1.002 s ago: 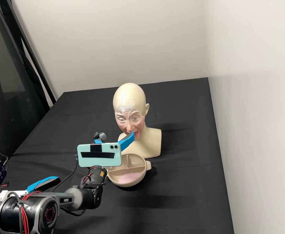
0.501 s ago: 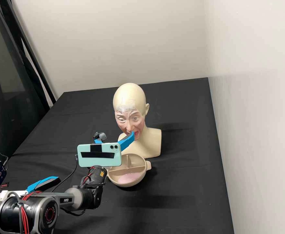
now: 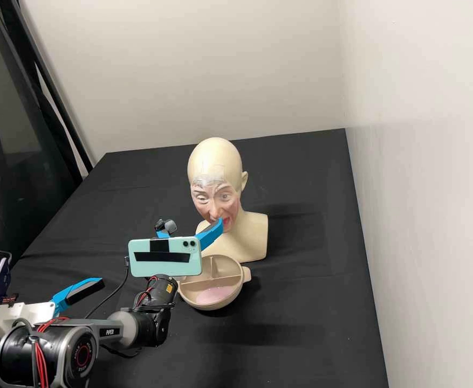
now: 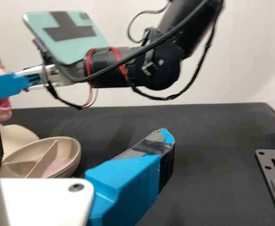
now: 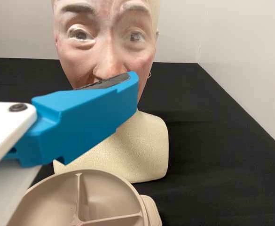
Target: Feed the grandma with a spoon
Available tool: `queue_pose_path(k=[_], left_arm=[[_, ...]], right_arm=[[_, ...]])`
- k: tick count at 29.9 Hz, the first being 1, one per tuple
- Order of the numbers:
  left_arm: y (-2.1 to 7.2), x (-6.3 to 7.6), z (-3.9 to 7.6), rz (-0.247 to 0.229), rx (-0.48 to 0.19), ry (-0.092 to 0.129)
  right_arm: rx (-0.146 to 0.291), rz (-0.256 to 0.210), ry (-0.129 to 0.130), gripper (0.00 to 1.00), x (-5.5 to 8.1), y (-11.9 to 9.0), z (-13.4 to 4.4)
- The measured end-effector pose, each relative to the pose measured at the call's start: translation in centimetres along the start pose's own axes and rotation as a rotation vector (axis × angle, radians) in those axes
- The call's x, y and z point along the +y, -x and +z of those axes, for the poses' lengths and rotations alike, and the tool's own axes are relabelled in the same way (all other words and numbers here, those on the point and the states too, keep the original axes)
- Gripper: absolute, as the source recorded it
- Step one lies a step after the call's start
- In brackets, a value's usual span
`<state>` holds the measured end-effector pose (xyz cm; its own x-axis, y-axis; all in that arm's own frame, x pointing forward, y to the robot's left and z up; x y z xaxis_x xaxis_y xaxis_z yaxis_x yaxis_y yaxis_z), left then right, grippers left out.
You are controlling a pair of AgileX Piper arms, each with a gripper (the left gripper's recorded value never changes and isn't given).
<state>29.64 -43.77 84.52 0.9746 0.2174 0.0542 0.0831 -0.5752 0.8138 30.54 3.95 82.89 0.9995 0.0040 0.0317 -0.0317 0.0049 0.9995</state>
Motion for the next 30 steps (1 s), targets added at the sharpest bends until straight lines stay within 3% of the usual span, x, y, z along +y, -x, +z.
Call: queue_pose_path(k=[8,16,26,30], left_arm=[[0.71,-0.5,-2.0,-0.042,0.068,-0.009],[1.5,-1.4,-4.8,-0.078,0.121,-0.043],[1.15,-3.2,-6.3,-0.129,0.117,-0.062],[0.96,-3.6,-6.8,-0.13,0.124,-0.055]], right_arm=[[0.0,0.0,0.0,1.0,0.0,0.0,0.0],[0.0,0.0,0.0,1.0,0.0,0.0,0.0],[0.0,0.0,0.0,1.0,0.0,0.0,0.0],[0.0,0.0,0.0,1.0,0.0,0.0,0.0]])
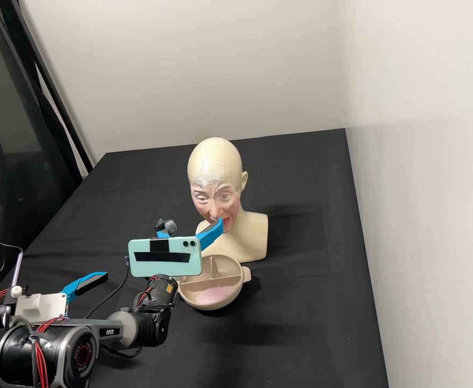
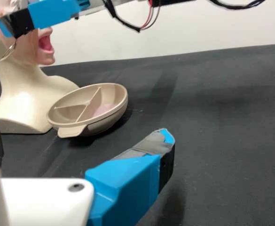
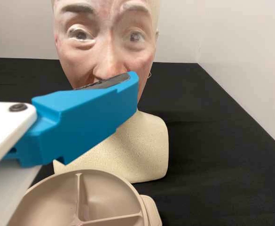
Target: Feed the grandma with a spoon
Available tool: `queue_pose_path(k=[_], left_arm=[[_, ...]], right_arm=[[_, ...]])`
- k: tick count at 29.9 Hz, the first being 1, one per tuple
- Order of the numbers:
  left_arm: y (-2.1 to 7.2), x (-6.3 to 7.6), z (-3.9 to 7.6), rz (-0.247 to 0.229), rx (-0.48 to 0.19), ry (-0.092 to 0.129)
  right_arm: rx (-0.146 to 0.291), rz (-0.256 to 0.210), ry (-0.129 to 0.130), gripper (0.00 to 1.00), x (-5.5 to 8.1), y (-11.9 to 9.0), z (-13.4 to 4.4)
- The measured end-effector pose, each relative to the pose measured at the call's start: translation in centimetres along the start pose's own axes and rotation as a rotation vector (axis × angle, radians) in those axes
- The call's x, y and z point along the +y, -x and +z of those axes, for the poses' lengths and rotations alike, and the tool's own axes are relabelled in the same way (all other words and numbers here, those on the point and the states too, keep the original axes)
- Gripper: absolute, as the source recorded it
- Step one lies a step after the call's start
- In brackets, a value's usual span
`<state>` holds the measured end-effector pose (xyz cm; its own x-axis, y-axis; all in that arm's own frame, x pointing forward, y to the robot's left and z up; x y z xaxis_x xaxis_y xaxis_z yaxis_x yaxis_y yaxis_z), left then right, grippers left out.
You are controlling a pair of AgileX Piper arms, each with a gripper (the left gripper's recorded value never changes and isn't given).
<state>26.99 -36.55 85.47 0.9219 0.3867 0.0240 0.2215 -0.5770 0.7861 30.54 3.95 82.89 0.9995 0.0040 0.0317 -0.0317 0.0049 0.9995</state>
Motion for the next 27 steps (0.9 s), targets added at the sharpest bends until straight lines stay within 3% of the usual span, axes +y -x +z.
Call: queue_pose_path(k=[3,6,8,18,27], left_arm=[[-0.22,-0.4,-0.3,-0.011,0.002,0.013],[-0.32,-0.6,-0.4,-0.016,-0.019,0.006],[-0.33,-0.6,-0.5,-0.012,-0.033,0.016],[0.08,-0.8,-2.4,-0.015,-0.011,0.095],[0.72,-0.4,-2.8,0.022,-0.028,0.07]], right_arm=[[0.0,0.0,0.0,1.0,0.0,0.0,0.0],[0.0,0.0,0.0,1.0,0.0,0.0,0.0],[0.0,0.0,0.0,1.0,0.0,0.0,0.0],[0.0,0.0,0.0,1.0,0.0,0.0,0.0],[0.0,0.0,0.0,1.0,0.0,0.0,0.0]])
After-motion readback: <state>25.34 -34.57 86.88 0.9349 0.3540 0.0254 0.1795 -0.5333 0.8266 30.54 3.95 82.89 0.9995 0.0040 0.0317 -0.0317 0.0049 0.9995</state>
